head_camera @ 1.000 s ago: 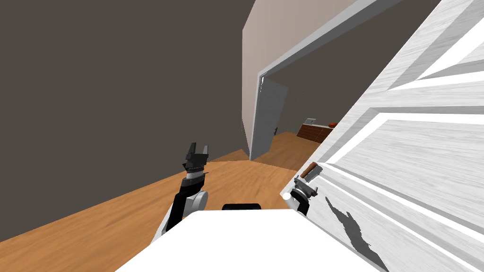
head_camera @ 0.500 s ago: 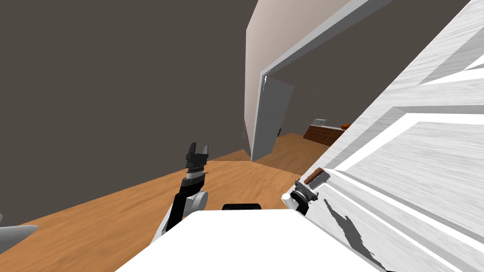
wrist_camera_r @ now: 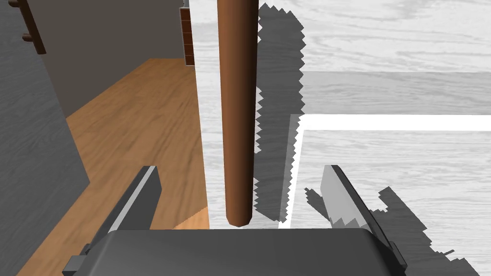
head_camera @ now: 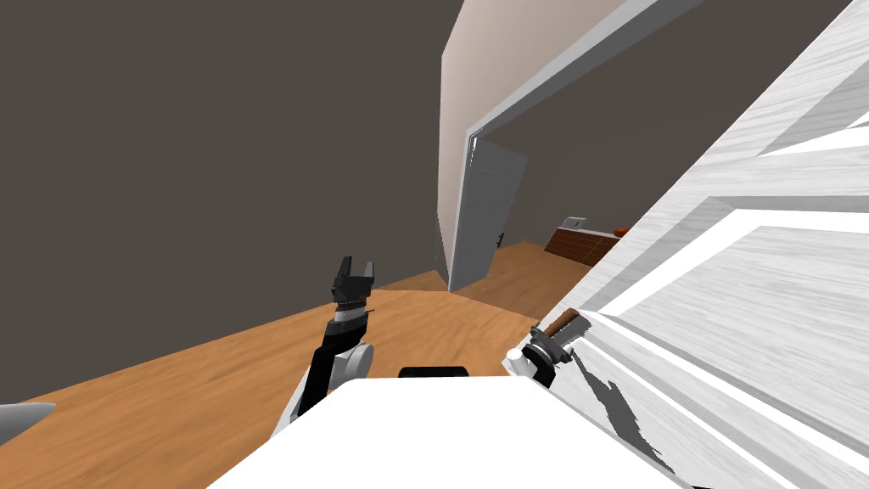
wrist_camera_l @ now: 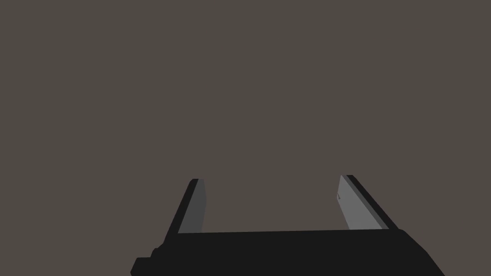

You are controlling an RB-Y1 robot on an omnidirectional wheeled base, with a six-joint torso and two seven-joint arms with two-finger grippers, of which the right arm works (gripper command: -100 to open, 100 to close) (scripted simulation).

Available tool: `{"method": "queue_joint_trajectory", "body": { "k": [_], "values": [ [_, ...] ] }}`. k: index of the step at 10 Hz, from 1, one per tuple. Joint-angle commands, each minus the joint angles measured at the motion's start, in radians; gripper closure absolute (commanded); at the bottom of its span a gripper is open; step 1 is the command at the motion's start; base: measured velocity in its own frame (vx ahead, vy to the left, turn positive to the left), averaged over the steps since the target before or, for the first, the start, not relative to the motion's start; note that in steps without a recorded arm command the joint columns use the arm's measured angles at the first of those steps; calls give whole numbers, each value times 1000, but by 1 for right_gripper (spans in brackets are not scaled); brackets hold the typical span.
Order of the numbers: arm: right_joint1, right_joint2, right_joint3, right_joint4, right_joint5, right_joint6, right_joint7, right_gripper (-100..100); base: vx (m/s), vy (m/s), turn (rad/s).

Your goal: Push the door open

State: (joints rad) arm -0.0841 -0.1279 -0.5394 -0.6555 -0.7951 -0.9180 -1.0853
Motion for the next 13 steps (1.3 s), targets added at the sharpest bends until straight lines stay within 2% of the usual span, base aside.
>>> {"method": "queue_joint_trajectory", "body": {
  "k": [1, 5, 6, 7, 12, 13],
  "values": [
    [3, -3, 0, 4, 0, -1, -6, -100, 134, -189, 18],
    [9, -9, -2, 11, -2, -2, -16, -100, 98, -188, 16],
    [8, -8, -2, 10, -2, -2, -14, -100, 36, -80, 13],
    [8, -8, -2, 10, -2, -2, -14, 100, -4, 9, -5],
    [8, -8, -2, 10, -2, -2, -14, 100, -4, 8, -3],
    [11, -17, -17, 13, -13, -3, -13, 100, 98, -83, -39]
  ]
}}
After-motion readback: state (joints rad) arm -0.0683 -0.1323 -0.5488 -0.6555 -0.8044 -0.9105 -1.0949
